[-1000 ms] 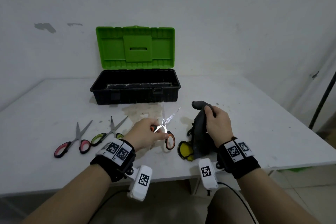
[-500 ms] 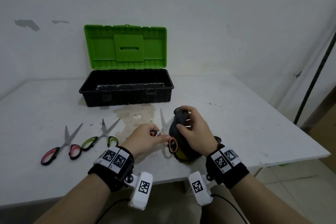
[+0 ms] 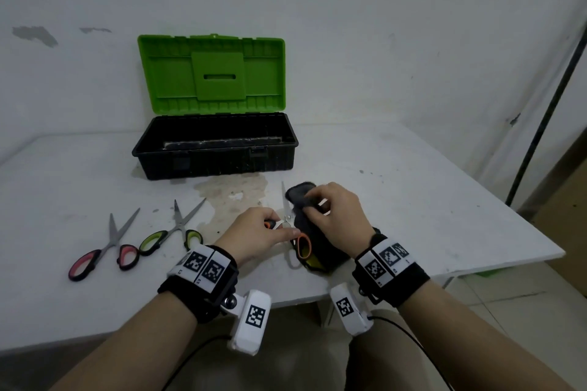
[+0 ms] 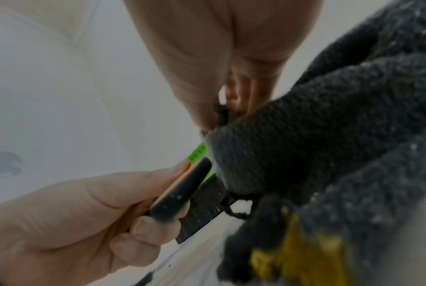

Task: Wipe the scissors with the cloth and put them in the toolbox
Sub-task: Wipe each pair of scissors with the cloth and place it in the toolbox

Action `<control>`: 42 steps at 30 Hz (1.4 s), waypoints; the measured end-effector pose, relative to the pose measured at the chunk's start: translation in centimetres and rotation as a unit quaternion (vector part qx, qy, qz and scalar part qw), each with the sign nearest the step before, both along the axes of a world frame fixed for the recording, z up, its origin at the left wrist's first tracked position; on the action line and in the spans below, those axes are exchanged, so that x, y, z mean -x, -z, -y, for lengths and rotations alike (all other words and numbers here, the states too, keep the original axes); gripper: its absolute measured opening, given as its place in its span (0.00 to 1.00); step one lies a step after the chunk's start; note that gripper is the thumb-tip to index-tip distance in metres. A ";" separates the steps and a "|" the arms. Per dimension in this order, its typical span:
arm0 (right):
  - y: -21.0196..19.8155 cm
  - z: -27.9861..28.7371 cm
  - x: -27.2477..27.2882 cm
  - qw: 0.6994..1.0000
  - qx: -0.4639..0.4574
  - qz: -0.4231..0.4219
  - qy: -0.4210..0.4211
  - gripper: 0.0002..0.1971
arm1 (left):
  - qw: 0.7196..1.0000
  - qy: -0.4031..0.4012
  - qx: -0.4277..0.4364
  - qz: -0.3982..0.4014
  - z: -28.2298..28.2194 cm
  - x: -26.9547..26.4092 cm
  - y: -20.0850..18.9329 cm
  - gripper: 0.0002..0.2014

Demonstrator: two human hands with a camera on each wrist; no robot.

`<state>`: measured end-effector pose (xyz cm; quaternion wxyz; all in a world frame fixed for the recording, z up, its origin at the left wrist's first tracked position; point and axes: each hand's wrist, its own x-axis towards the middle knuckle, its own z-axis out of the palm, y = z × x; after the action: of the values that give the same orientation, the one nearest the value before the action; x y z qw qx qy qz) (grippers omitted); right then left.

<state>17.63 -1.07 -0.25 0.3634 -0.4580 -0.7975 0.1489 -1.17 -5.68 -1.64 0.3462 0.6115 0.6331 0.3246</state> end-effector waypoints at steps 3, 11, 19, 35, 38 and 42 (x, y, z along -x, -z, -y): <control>-0.4 -0.2 -0.2 0.999 -0.002 -0.026 0.030 0.09 | 1.000 0.000 0.000 0.002 0.1 -0.4 -0.5 0.19; -0.6 0.4 -0.8 1.000 0.010 -0.006 -0.020 0.14 | 1.000 -0.004 0.001 -0.011 0.3 -0.6 -0.7 0.18; 0.1 0.6 -0.4 0.997 -0.003 0.027 -0.076 0.10 | 0.999 0.002 -0.029 -0.026 1.0 -0.7 -0.6 0.15; -1.3 -0.8 -0.7 0.999 -0.026 0.028 -0.002 0.07 | 0.999 0.002 -0.045 -0.007 0.7 -0.6 -0.5 0.18; -1.6 -2.1 -2.0 0.997 0.004 -0.025 0.067 0.07 | 1.000 -0.002 -0.026 -0.004 1.0 -0.7 -0.5 0.17; -1.9 -1.3 -2.6 0.996 0.013 -0.076 0.055 0.05 | 0.999 -0.014 -0.030 0.002 0.8 -0.5 -0.9 0.18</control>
<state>20.25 0.20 1.66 0.4246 -0.4928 -0.7394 0.1734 -0.70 -6.50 -0.78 0.3240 0.6124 0.6309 0.3493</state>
